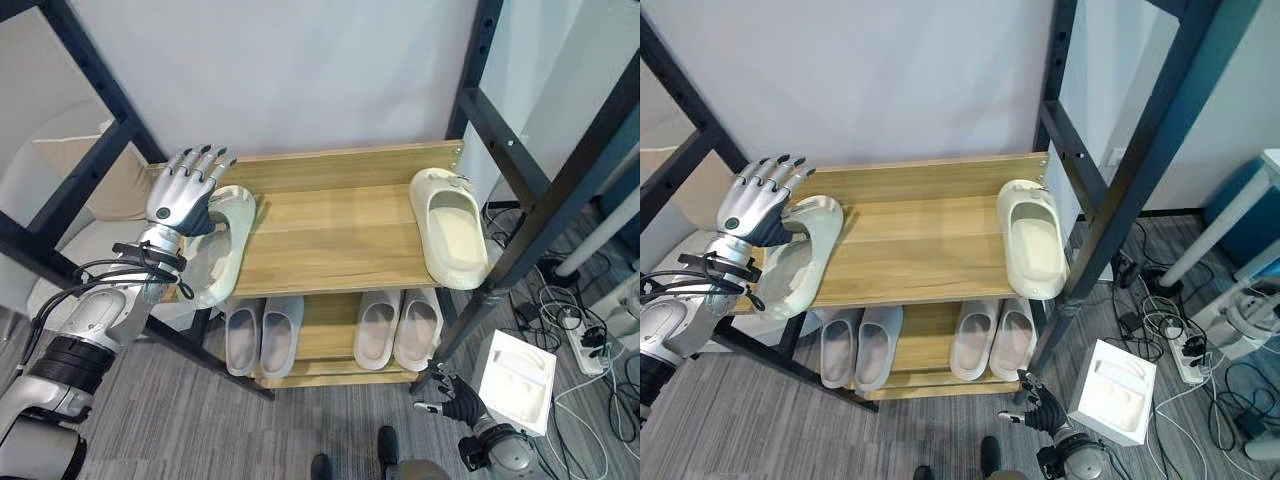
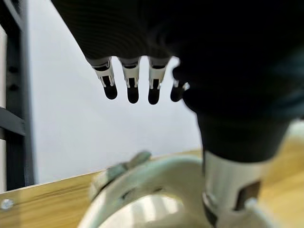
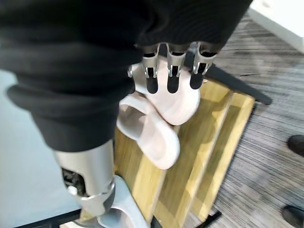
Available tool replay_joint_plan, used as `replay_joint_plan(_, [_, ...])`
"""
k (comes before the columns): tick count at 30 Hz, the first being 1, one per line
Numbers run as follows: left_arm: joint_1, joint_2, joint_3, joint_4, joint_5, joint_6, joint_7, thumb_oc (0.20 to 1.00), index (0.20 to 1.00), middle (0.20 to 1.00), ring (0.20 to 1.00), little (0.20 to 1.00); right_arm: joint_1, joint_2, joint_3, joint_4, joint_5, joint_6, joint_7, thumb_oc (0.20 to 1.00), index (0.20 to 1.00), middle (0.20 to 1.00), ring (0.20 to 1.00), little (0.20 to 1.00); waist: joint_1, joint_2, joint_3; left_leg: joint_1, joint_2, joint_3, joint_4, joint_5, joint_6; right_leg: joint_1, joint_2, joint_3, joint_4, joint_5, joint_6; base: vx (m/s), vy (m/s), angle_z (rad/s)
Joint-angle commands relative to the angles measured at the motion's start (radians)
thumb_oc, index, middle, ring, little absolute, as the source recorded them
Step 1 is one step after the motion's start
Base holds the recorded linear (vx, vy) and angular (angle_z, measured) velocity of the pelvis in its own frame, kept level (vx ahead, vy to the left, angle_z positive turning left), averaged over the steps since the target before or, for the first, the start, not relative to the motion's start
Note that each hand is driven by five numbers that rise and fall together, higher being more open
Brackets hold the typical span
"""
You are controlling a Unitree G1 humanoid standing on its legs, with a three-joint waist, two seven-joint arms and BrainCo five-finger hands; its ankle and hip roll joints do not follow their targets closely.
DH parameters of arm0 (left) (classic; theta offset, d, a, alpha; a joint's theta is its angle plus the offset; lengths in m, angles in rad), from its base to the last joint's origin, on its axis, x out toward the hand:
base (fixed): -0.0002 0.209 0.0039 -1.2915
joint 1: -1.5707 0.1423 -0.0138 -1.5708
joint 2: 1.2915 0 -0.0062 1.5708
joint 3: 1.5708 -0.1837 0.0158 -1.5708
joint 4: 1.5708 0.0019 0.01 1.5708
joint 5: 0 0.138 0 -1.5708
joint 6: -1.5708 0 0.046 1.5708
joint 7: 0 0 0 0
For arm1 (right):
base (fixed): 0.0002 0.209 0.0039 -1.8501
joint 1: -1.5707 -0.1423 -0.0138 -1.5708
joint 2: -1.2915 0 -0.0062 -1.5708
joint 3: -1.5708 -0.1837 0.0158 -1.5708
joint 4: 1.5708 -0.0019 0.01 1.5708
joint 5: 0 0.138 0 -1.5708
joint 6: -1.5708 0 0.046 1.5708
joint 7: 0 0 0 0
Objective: Arrange the slippers neatly on the shoe rack.
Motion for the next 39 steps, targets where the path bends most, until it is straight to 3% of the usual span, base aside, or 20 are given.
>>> replay_joint_plan(1, [-0.121, 0.055, 0.016, 0.064, 0.031, 0.064, 0.02, 1.0, 1.0, 1.0, 1.0, 1.0, -0.028, -0.007, 0.0, -0.058, 0.019, -0.044, -0.004, 1.0, 1.0, 1.0, 1.0, 1.0, -0.014, -0.019, 0.011, 0.036, -0.015, 0.017, -0.001, -0.15, 0.018, 0.125, -0.028, 0.014, 0.002, -0.241, 0.078, 0.03, -0.013, -0.08])
replay_joint_plan(2, [-0.208, 0.069, -0.064, 0.183, 0.026, 0.082, 0.001, 0.489, 0.489, 0.489, 0.489, 0.489, -0.025, -0.021, 0.0, -0.062, 0.034, -0.046, -0.002, 1.0, 1.0, 1.0, 1.0, 1.0, -0.028, -0.015, 0.015, 0.03, -0.014, 0.027, -0.001, -0.15, 0.018, 0.114, -0.029, 0.021, 0.002, -0.238, 0.079, 0.04, -0.02, -0.06])
replay_joint_plan(3, [-0.23, 0.077, -0.085, 0.221, 0.017, 0.082, -0.005, 0.2, 0.2, 0.2, 0.2, 0.2, -0.023, -0.019, 0.0, -0.059, 0.04, -0.046, -0.001, 1.0, 1.0, 1.0, 1.0, 1.0, -0.032, -0.013, 0.014, 0.028, -0.013, 0.032, -0.001, -0.151, 0.017, 0.11, -0.028, 0.023, 0.002, -0.238, 0.081, 0.04, -0.02, -0.14])
replay_joint_plan(8, [-0.232, 0.083, -0.098, 0.246, -0.001, 0.077, -0.006, 0.2, 0.2, 0.2, 0.2, 0.2, -0.017, -0.016, -0.002, -0.057, 0.045, -0.049, -0.004, 1.0, 1.0, 1.0, 1.0, 1.0, -0.034, -0.013, 0.013, 0.028, -0.012, 0.036, -0.001, -0.153, 0.017, 0.107, -0.027, 0.028, 0.002, -0.239, 0.081, 0.02, -0.009, -0.09])
replay_joint_plan(13, [-0.194, 0.066, -0.046, 0.166, -0.021, 0.069, 0.031, 0.2, 0.2, 0.2, 0.2, 0.2, -0.015, 0.0, -0.007, -0.049, 0.046, -0.055, -0.015, 1.0, 1.0, 1.0, 1.0, 1.0, -0.027, -0.017, 0.012, 0.034, -0.013, 0.031, -0.001, -0.154, 0.018, 0.117, -0.026, 0.023, 0.002, -0.246, 0.077, 0.0, 0.0, 0.0])
replay_joint_plan(16, [-0.141, 0.02, 0.023, 0.032, -0.016, 0.062, 0.069, 0.2, 0.2, 0.2, 0.2, 0.2, -0.023, 0.009, 0.0, -0.045, 0.041, -0.059, -0.026, 1.0, 1.0, 1.0, 1.0, 1.0, -0.025, -0.022, 0.01, 0.041, -0.014, 0.023, -0.001, -0.157, 0.018, 0.128, -0.025, 0.018, 0.002, -0.251, 0.074, 0.0, -0.004, 0.02])
replay_joint_plan(19, [-0.15, -0.038, 0.031, -0.037, 0.013, 0.065, 0.091, 0.2, 0.2, 0.2, 0.2, 0.2, -0.027, 0.016, 0.004, -0.049, 0.041, -0.058, -0.034, 1.0, 1.0, 1.0, 1.0, 1.0, -0.028, -0.027, 0.009, 0.045, -0.015, 0.018, -0.001, -0.158, 0.019, 0.133, -0.025, 0.017, 0.002, -0.253, 0.072, 0.0, -0.006, 0.05])
replay_joint_plan(21, [-0.195, -0.067, 0.006, -0.032, 0.043, 0.087, 0.108, 0.2, 0.2, 0.2, 0.2, 0.2, -0.027, 0.016, 0.006, -0.05, 0.044, -0.057, -0.039, 1.0, 1.0, 1.0, 1.0, 1.0, -0.032, -0.028, 0.009, 0.046, -0.014, 0.02, -0.001, -0.158, 0.02, 0.134, -0.024, 0.018, 0.002, -0.252, 0.073, 0.0, 0.0, 0.0])
replay_joint_plan(24, [-0.323, -0.147, -0.109, 0.062, 0.086, 0.128, 0.119, 0.2, 0.2, 0.2, 0.2, 0.2, -0.024, 0.003, 0.008, -0.058, 0.06, -0.059, -0.048, 1.0, 1.0, 1.0, 1.0, 1.0, -0.057, -0.03, 0.008, 0.047, -0.011, 0.03, -0.001, -0.16, 0.02, 0.129, -0.022, 0.027, 0.002, -0.25, 0.075, 0.0, -0.009, -0.03])
replay_joint_plan(28, [-0.437, -0.208, -0.215, 0.176, 0.091, 0.142, 0.11, 0.2, 0.2, 0.2, 0.2, 0.2, -0.017, -0.013, 0.0, -0.064, 0.075, -0.06, -0.054, 1.0, 1.0, 1.0, 1.0, 1.0, -0.083, -0.028, 0.006, 0.047, -0.007, 0.049, -0.001, -0.163, 0.019, 0.12, -0.018, 0.045, 0.002, -0.246, 0.078, 0.0, -0.021, -0.07])
replay_joint_plan(39, [-0.649, -0.279, -0.383, 0.339, 0.078, 0.152, 0.08, 0.2, 0.2, 0.2, 0.2, 0.2, 0.03, -0.035, -0.048, -0.08, 0.118, -0.057, -0.066, 1.0, 1.0, 1.0, 1.0, 1.0, -0.139, -0.01, -0.005, 0.049, 0.005, 0.096, -0.001, -0.171, 0.013, 0.099, -0.007, 0.091, 0.002, -0.241, 0.083, 0.02, -0.032, -0.15])
